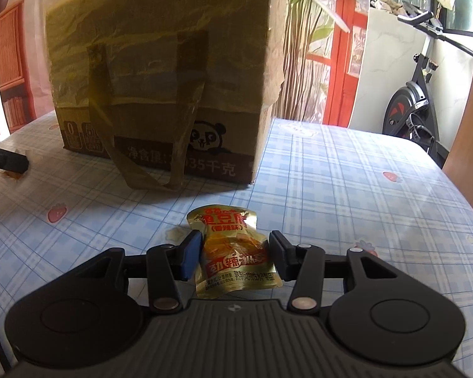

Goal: Organize snacks
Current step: 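Grasp the orange sausage packet with the left tool while the right tool grasps the red-yellow chip bag, then carry both packets over the box and open both tools to drop them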

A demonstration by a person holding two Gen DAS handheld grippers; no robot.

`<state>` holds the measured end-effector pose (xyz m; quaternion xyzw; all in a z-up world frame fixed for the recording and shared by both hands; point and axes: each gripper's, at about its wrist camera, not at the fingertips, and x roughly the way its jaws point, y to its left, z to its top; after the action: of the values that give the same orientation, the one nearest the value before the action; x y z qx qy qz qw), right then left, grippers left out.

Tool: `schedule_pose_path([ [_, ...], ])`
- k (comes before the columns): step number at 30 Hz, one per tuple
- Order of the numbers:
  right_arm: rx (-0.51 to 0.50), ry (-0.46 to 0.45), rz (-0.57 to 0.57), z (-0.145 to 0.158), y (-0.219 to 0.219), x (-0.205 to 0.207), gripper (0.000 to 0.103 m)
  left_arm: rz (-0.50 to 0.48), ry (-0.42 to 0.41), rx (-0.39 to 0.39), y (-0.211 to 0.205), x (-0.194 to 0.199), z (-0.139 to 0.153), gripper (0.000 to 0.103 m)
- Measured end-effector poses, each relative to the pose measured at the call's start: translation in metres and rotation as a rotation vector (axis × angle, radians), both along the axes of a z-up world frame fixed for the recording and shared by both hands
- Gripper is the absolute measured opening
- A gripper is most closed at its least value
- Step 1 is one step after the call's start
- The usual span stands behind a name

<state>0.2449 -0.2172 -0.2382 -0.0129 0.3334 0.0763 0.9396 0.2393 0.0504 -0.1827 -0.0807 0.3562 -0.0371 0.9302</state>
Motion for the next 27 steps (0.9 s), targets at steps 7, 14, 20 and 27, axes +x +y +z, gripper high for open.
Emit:
schedule_pose_path([
  [7,0.049,-0.052,-0.018,0.022,-0.001,-0.015,0.049,-0.021,-0.056,0.017,0.001,-0.002,0.023,0.057],
  [14,0.083,-0.185,0.018,0.075,0.007,-0.026,0.049,-0.053,-0.137,0.024,-0.006,-0.001,0.062,0.057],
  [20,0.11,-0.327,0.067,0.134,0.016,-0.022,0.049,-0.096,-0.241,0.029,-0.01,0.008,0.108,0.057],
  [27,0.117,-0.408,0.119,0.184,0.028,0.006,0.049,-0.13,-0.327,0.061,-0.018,0.038,0.153,0.057],
])
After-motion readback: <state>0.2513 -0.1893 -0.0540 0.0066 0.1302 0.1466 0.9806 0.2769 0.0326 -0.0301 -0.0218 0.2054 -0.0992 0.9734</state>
